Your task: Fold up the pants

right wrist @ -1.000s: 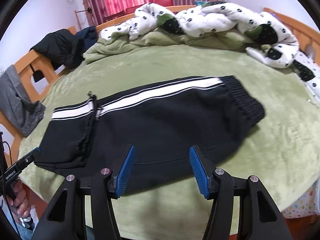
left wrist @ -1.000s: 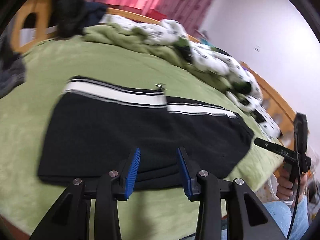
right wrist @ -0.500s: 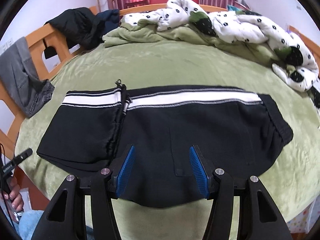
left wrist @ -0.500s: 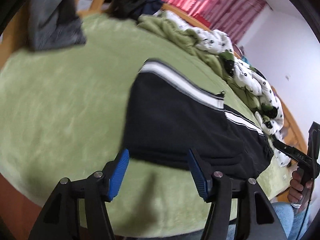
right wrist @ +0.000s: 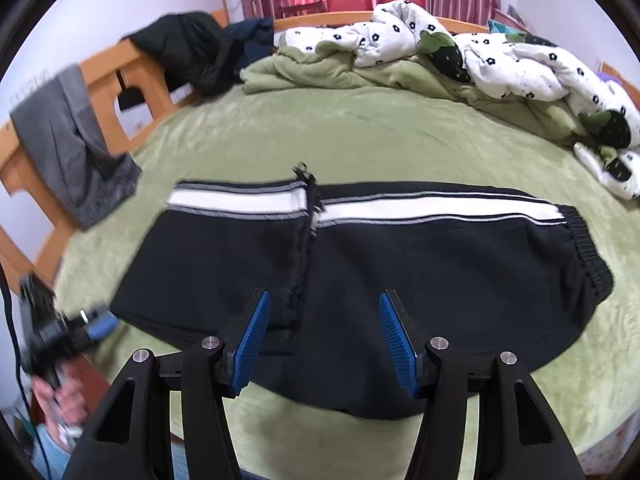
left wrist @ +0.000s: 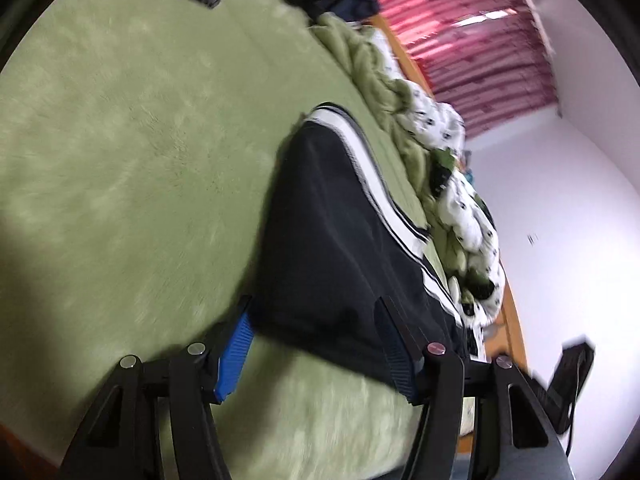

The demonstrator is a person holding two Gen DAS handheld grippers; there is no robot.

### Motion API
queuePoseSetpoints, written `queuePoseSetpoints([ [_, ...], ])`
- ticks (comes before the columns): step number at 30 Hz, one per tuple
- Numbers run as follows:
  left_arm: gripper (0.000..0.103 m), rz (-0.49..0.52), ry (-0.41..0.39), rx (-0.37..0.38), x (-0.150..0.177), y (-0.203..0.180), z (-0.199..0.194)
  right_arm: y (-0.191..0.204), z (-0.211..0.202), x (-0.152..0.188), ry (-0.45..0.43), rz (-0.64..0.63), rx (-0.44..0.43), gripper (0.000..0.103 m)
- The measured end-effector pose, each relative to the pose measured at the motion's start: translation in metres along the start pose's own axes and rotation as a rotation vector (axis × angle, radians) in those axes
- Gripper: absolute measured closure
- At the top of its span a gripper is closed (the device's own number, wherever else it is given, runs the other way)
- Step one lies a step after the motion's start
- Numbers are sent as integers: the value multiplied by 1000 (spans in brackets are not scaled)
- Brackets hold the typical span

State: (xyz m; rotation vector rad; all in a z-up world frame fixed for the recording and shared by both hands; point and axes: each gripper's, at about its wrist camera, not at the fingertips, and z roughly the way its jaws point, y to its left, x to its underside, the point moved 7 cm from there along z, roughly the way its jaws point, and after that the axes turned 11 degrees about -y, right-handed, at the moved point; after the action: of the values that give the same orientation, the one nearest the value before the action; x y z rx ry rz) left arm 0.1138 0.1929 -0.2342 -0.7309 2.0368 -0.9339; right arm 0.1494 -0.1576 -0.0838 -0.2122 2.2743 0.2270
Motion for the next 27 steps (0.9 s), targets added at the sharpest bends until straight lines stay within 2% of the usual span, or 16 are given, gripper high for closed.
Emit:
queuePoseSetpoints([
  [2,47,-4,-20,-22,-2,-10,11,-7,-1,4,7,-18,32,47],
  [4,71,107,-35,-44,-2,-33,17,-17,-6,5,3,-10,51,47],
  [5,90,173,-53,-53,-3,-47,16,-25,-10,5,-5,3,61,47],
  [8,91,361,-99,-16,-2,-110,11,-50,-22,5,-27,53,73,47],
  [11,92,520,-83,51,14,-185,19,-75,-30,4,-42,165,13,47],
  [14,92,642,9,141,54,-254,46,-97,-33,4,-60,203,12,47],
  [16,92,700,88,186,89,-278,66,-107,-33,5,-59,184,41,47],
  [19,92,714,245,216,148,-281,110,-122,-37,7,-70,171,60,47],
  [23,92,604,392,194,188,-240,146,-143,-36,20,-43,174,81,47],
  [25,92,552,414,212,189,-232,145,-150,-32,27,-23,179,86,47],
  [27,87,565,401,216,185,-237,134,-155,-26,34,-1,185,80,47],
])
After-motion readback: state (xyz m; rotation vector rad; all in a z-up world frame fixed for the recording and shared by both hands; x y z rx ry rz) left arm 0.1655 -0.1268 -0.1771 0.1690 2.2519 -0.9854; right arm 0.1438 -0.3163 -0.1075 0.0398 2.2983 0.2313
